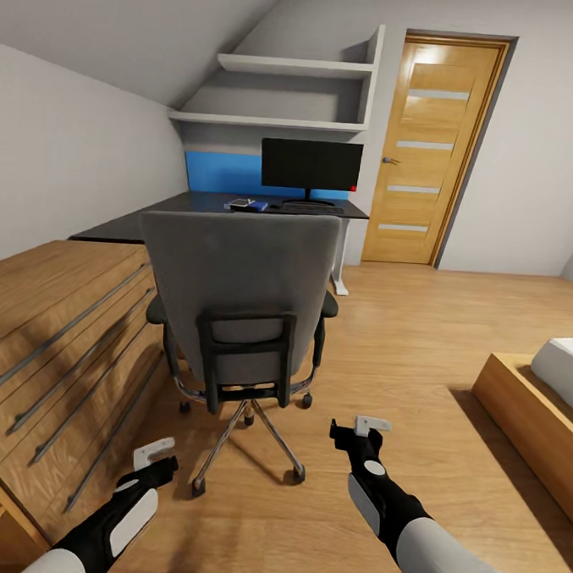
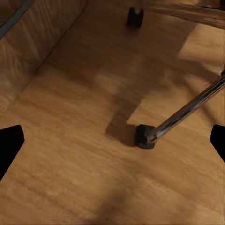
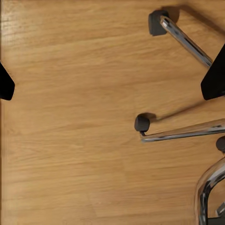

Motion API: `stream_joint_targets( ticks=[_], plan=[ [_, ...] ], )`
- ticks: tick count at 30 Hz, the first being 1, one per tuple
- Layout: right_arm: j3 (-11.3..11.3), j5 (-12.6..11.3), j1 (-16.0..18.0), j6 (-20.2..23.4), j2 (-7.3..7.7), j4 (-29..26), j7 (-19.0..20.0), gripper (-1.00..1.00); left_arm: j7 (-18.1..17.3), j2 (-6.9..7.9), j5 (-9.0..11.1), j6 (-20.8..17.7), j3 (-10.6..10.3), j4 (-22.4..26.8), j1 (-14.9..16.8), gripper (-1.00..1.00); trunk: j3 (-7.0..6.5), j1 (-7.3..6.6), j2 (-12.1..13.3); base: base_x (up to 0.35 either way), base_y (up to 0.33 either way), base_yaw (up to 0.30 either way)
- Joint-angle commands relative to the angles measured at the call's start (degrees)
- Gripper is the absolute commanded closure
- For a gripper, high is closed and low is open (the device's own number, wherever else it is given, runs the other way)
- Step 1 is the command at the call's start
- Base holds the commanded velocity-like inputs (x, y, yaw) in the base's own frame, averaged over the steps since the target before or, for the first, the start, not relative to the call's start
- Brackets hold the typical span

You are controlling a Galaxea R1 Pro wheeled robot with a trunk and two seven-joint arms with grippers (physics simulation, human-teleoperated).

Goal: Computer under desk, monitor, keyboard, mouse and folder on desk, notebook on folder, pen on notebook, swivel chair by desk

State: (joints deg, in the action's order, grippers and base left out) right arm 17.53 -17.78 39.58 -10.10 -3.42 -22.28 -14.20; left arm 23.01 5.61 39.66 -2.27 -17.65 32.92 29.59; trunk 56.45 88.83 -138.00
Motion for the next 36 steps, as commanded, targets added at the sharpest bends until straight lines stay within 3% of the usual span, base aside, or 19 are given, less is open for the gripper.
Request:
stream_joint_targets(
  ticks=[1,12,22,36],
  plan=[
    [0.4,-0.6,0.1,-0.3,0.27,0.0,-0.4,-1.0,0.3,1.16,0.1,-0.1,1.2,0.4,0.0,-1.0,0.06,-0.01,0.0,0.0,0.0,0.0],
    [0.4,-0.6,0.1,-0.5,1.01,0.0,-0.4,-1.0,0.0,1.67,0.1,-0.1,1.9,0.6,0.0,-1.0,0.06,-0.01,0.0,0.069,0.0,0.0],
    [0.5,-0.6,0.1,-3.2,1.04,0.1,-0.5,-1.0,-1.2,1.68,0.0,-0.1,1.9,0.6,0.0,-1.0,0.06,-0.01,0.0,0.295,0.0,0.0],
    [0.6,-0.6,0.1,-3.7,1.04,0.2,-0.7,-1.0,-1.4,1.6,0.0,0.0,1.8,0.6,0.0,-1.0,-0.24,-0.01,0.0,0.323,0.0,-0.045]
  ],
)
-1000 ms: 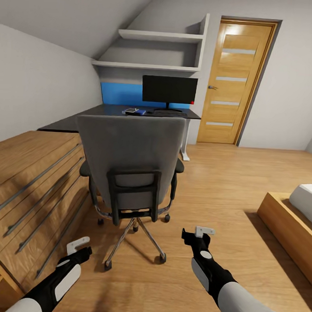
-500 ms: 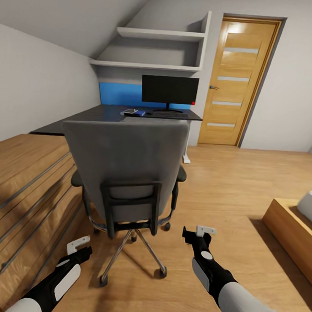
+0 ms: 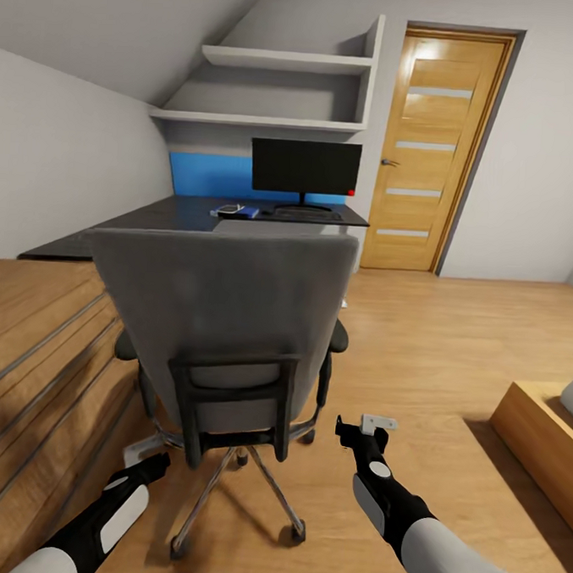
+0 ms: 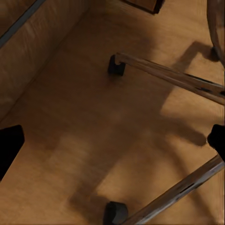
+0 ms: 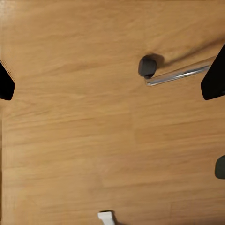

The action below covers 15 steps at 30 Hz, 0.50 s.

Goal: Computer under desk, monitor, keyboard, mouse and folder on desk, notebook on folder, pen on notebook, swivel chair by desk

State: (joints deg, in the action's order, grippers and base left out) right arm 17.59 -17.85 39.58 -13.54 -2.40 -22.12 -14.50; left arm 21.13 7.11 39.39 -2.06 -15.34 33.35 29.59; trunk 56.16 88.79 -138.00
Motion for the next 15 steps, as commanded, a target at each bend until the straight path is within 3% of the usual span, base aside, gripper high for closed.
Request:
stream_joint_targets(
  ticks=[1,9,15],
  plan=[
    [0.5,-0.5,0.1,-0.3,0.03,0.1,-0.4,-1.0,0.5,0.1,0.3,-0.2,-0.5,0.2,0.0,-1.0,-0.01,0.02,0.0,0.324,0.0,-0.152],
    [0.5,-0.5,0.1,-0.3,0.03,0.1,-0.4,-1.0,0.5,0.03,0.3,-0.1,-0.5,0.2,0.0,-1.0,-0.55,0.02,0.0,0.318,-0.022,-0.166],
    [0.5,-0.4,0.1,-0.3,0.03,0.1,-0.4,-1.0,0.6,-0.05,0.2,-0.1,-0.6,0.2,0.0,-1.0,-0.89,0.02,0.0,0.28,-0.192,-0.138]
  ],
)
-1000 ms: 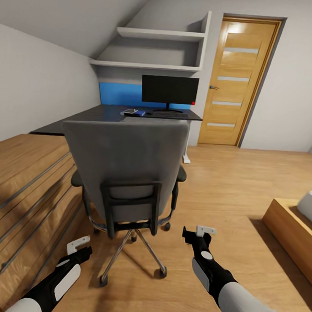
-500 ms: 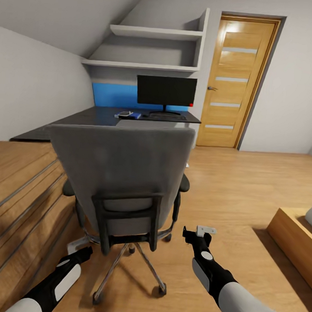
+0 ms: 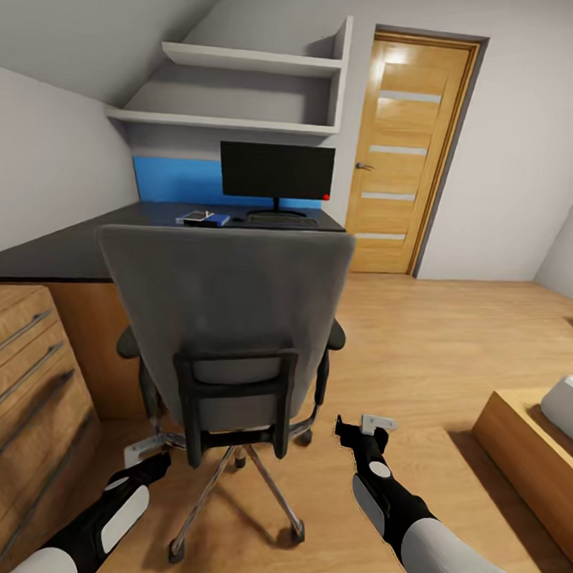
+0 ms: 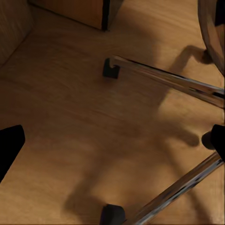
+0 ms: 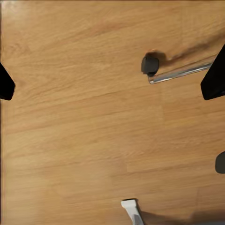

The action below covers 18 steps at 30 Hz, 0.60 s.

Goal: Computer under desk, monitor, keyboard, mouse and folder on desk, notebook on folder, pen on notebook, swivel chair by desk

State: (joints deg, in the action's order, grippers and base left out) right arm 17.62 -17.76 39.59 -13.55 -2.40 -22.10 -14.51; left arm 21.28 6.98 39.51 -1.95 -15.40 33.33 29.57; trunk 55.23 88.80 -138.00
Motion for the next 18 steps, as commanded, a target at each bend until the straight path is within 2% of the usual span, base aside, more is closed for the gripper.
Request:
stream_joint_targets(
  ticks=[1,6,11,18],
  plan=[
    [0.5,-0.5,0.1,-0.2,0.03,0.0,-0.3,-1.0,0.4,0.07,0.0,-0.2,-0.5,0.2,0.1,-1.0,0.03,0.01,0.0,0.263,-0.233,-0.046],
    [0.5,-0.5,0.1,-0.2,-0.01,0.0,-0.3,-1.0,0.4,0.06,0.0,-0.2,-0.5,0.2,0.1,-1.0,-0.01,0.01,0.0,0.253,-0.23,-0.02],
    [0.5,-0.5,0.1,-0.2,-0.05,0.0,-0.3,-1.0,0.3,-0.07,0.0,-0.2,-0.7,0.2,0.1,-1.0,-0.02,0.01,0.0,0.115,-0.078,-0.003],
    [0.5,-0.5,0.1,-0.3,-0.06,0.0,-0.3,-1.0,0.4,0.03,0.0,-0.2,-3.1,0.2,0.1,-1.0,-0.02,0.01,0.0,0.204,-0.058,0.0]
  ],
)
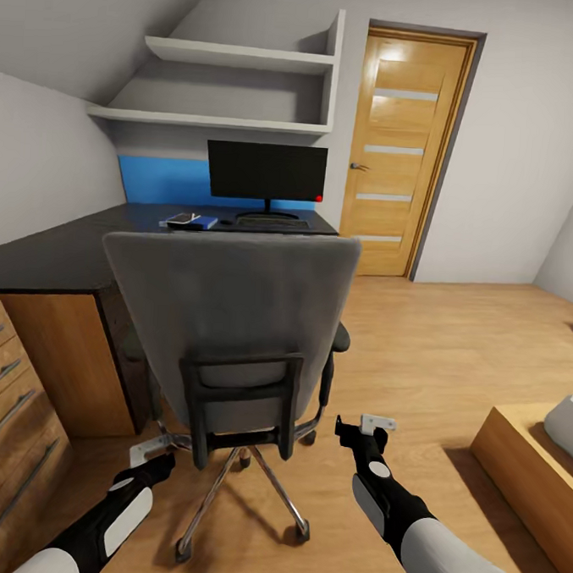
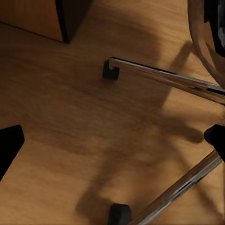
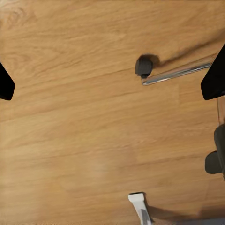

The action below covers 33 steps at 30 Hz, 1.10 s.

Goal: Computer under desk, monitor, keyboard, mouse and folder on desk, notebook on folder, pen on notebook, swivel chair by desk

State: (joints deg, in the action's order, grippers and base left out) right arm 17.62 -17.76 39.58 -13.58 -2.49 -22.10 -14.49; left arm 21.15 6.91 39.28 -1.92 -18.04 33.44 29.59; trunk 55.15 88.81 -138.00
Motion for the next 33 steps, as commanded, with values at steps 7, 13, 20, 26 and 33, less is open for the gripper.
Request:
stream_joint_targets(
  ticks=[7,13,20,26,33],
  plan=[
    [0.5,-0.5,0.1,-0.4,-0.09,0.0,-0.3,-1.0,0.4,0.01,0.3,-0.2,-0.9,0.1,0.0,-1.0,0.06,0.01,0.0,-0.106,0.038,0.0],
    [0.6,-0.6,0.1,-0.8,-0.14,0.0,-0.1,-1.0,0.5,-0.04,0.3,-0.3,-2.4,0.1,0.0,-1.0,0.06,0.01,0.0,-0.294,-0.046,0.0],
    [0.8,-0.6,0.0,-1.8,-0.51,0.1,-0.1,-1.0,0.5,-0.11,0.3,-0.3,-4.4,0.1,0.0,-1.0,0.06,0.01,0.0,-0.293,-0.167,0.053],
    [0.9,-0.6,0.0,-3.1,-0.64,0.6,-0.2,-1.0,0.6,-0.14,0.4,-0.3,-5.2,0.1,0.0,-1.0,0.06,0.01,0.0,-0.29,-0.198,0.139],
    [0.9,-0.5,0.0,-3.7,-0.66,0.9,-0.1,-1.0,0.6,-0.25,0.4,-0.4,-5.4,0.1,0.0,-1.0,0.06,0.01,0.0,-0.29,-0.204,0.158]
  ],
)
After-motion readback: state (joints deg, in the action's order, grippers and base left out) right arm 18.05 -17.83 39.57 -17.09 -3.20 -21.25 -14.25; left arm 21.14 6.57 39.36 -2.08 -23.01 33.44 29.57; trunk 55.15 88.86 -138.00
